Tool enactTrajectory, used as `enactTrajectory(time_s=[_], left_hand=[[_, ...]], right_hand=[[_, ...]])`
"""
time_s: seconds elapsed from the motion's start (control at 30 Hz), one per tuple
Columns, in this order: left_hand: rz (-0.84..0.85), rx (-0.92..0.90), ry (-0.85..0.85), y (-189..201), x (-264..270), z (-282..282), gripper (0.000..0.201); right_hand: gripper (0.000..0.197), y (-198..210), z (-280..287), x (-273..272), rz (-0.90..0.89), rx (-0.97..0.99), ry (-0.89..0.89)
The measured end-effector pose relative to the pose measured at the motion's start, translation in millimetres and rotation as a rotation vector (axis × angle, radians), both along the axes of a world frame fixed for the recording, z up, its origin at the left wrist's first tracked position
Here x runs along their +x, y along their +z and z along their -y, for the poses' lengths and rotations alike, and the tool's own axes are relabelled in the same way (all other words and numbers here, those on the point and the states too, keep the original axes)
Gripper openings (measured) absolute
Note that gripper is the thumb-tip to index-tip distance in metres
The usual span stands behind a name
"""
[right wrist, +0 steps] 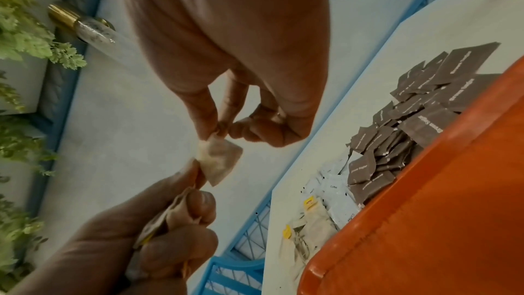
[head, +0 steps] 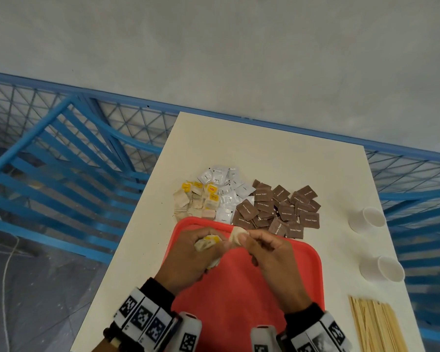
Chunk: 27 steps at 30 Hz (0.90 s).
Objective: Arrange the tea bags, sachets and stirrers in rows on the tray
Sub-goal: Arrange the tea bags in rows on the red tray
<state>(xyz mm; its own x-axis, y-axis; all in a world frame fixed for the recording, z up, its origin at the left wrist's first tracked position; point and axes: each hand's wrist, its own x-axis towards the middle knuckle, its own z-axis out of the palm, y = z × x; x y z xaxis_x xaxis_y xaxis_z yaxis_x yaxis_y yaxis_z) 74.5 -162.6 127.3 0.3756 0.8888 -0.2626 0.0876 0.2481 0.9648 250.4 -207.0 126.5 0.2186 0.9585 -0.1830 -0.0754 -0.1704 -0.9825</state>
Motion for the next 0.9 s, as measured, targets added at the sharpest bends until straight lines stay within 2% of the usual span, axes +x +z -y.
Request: enactTrajectory(time_s=[0.07,0.13,0.27,0.37,0.5,0.57,0.63,0.73,0.8,0.9], left_hand=[[-0.006,-0.02,0.002,-2.1,-0.3,1.1,0.019],[0.023,-0.054,0.026,-2.2,-1.1,1.2,0.012],[0.028,-0.07,0.025,-3.6,-3.3,-0.9,0.029],[0.001,-0.054,-0.058,-7.2,-6.1,-4.9,0.013],[0.044,-0.063,-0.081,-10.3,-10.3,-6.8,0.018],[0.051,-0.105,-0.068,-14.4,-13.8,-6.9,0.025],[0.046,-0.151,-0.069,-21.4,-18.8,-6.8,0.024],[-0.021,-0.189,-0.04,-33.2,-28.0,-4.7,0.023],[-0.099,-0.192,0.035,-43.9,-39.9,-9.4,0.02],[-0.354,-0.151,0.179,-73.8,-64.1,-27.1,0.009]], right_hand=[[0.012,-0.2,-0.5,0.7,0.028,-0.012,-0.002],[0.016,-1.0,-0.2,0.5,0.039,-0.032,0.032],[0.008,-2.6,-2.6,1.6,0.101,-0.018,0.106],[0.007,-5.6,-6.3,-0.1,0.161,0.026,0.155],[0.008,-10.5,-4.6,-5.3,0.114,0.023,0.149],[0.012,-13.8,-2.0,-8.9,0.099,-0.023,0.189],[0.012,-18.6,-1.5,-14.1,0.102,-0.071,0.244],[0.008,-29.2,-7.6,-20.8,0.083,-0.123,0.223],[0.004,-42.9,-18.2,-23.2,0.067,-0.179,0.168],[0.016,-78.5,-40.1,-31.9,0.138,-0.311,0.142]])
